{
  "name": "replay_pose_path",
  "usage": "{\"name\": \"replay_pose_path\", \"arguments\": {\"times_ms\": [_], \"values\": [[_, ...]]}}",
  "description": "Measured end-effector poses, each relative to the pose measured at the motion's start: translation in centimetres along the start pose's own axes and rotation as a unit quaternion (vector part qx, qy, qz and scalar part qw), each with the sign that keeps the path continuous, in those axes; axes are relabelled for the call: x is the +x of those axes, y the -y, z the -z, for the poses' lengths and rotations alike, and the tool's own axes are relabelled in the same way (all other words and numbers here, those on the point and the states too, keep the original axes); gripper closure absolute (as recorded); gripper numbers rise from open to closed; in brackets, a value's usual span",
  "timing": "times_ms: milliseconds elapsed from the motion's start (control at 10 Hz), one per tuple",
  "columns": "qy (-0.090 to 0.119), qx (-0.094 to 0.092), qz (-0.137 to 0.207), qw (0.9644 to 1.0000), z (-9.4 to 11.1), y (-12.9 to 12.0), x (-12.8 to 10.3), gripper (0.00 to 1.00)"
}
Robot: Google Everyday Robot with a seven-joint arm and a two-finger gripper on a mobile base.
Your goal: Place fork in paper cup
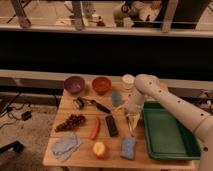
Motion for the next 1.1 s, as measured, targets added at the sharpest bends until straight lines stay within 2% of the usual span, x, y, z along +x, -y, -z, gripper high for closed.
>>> {"name": "replay_pose_path", "arguments": {"times_ms": [300,1100], "values": [[0.005,-0.004,-0.008,0.9999,-0.5,1.1,1.8,0.20],[-0.004,-0.007,-0.035,0.9994,-1.0,0.3,4.7,0.20]]}}
